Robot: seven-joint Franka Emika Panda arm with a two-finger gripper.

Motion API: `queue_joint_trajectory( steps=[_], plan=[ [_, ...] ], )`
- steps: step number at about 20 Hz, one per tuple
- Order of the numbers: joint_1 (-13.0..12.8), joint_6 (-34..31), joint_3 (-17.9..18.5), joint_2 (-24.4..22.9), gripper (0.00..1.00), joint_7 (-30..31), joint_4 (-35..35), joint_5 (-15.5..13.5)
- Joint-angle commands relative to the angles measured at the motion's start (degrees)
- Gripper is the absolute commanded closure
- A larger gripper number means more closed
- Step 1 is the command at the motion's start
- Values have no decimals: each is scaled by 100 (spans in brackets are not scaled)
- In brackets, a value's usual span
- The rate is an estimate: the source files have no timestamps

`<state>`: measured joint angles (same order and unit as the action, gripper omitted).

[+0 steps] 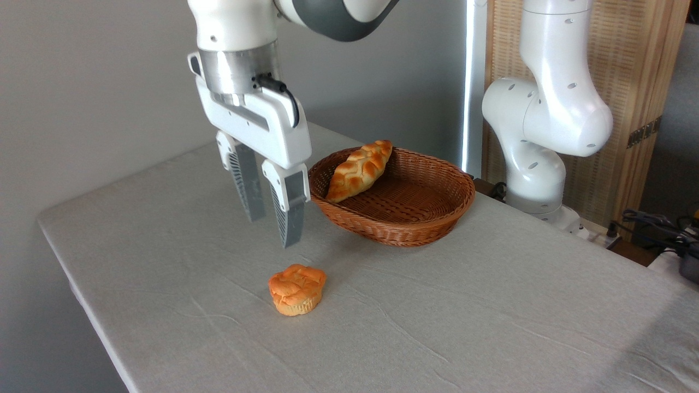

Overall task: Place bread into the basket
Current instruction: 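Lower the open gripper down onto the round golden bun, then close the gripper fingers around the round golden bun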

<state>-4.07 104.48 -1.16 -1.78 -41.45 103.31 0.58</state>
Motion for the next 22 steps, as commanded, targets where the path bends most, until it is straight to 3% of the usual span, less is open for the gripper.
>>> queue_joint_trajectory(
  steps=[1,5,7,10,13,15,16,17,18,21,22],
  plan=[
    [-41,440,-279,-113,0,-171,697,583],
    [-59,1268,-507,-7,0,-171,1208,619],
    [-59,1268,-534,63,0,-188,1287,872],
    [-76,1286,-613,72,0,-188,1559,1031],
    [-137,1574,-719,256,0,-119,1665,1514],
    [-199,1759,-728,414,0,-101,1744,1550],
    [-217,1821,-728,415,6,-100,1762,1550],
    [-217,1865,-728,424,37,-118,1771,1550],
    [-217,1970,-728,433,44,-118,1771,1550],
    [-208,2042,-728,477,90,-127,1762,1542],
    [-217,2042,-728,477,95,-127,1771,1542]
  ],
)
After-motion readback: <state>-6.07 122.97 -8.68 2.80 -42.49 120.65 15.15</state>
